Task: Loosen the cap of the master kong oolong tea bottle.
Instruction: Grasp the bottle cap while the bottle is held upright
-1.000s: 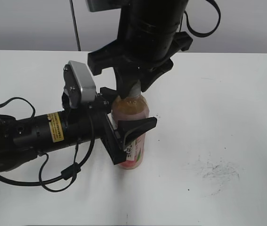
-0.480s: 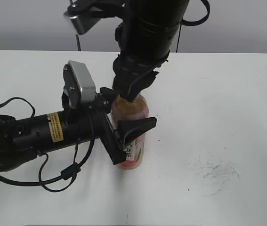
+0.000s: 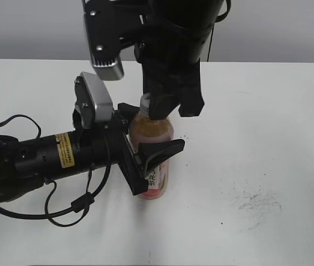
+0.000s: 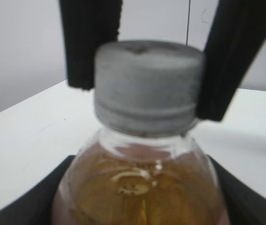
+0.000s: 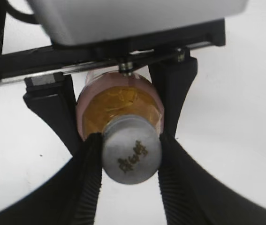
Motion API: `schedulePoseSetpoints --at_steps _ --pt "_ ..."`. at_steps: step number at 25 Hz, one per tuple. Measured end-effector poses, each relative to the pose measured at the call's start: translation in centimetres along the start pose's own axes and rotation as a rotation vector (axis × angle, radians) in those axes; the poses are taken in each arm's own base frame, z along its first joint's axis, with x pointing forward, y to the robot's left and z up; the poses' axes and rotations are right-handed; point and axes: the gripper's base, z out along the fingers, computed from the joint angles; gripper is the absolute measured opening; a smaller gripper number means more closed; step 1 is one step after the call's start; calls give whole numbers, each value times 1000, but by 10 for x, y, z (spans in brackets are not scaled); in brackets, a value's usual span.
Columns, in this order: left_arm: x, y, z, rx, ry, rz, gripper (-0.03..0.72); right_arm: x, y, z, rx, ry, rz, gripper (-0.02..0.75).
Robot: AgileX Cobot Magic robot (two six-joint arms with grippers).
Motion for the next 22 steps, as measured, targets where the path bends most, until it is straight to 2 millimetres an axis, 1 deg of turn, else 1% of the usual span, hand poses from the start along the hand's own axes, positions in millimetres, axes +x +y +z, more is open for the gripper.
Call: schedulePoseSetpoints --at_steps 2,7,9,11,13,16,18,19,22 --pt "0 0 0 4 0 2 445 -1 0 0 -3 -8 -130 276" --pt "0 -1 0 11 1 7 445 -2 0 0 0 -24 -545 276" --pt "0 -1 0 13 1 9 445 -3 1 -1 3 -29 -678 276" --pt "0 -1 0 13 1 10 445 -3 1 -1 4 -30 -773 276" --pt "0 -1 0 13 1 11 445 -3 1 -1 5 -31 -829 276" --pt "0 -1 0 14 1 12 445 -3 1 -1 5 -33 -827 276" --pt "0 -1 0 14 1 12 445 -3 1 -1 4 -33 -743 287" --pt "0 -1 0 13 0 12 445 -3 1 -1 2 -36 -665 314" --pt "0 -1 0 6 -1 1 445 -6 2 -1 -9 -63 -408 450"
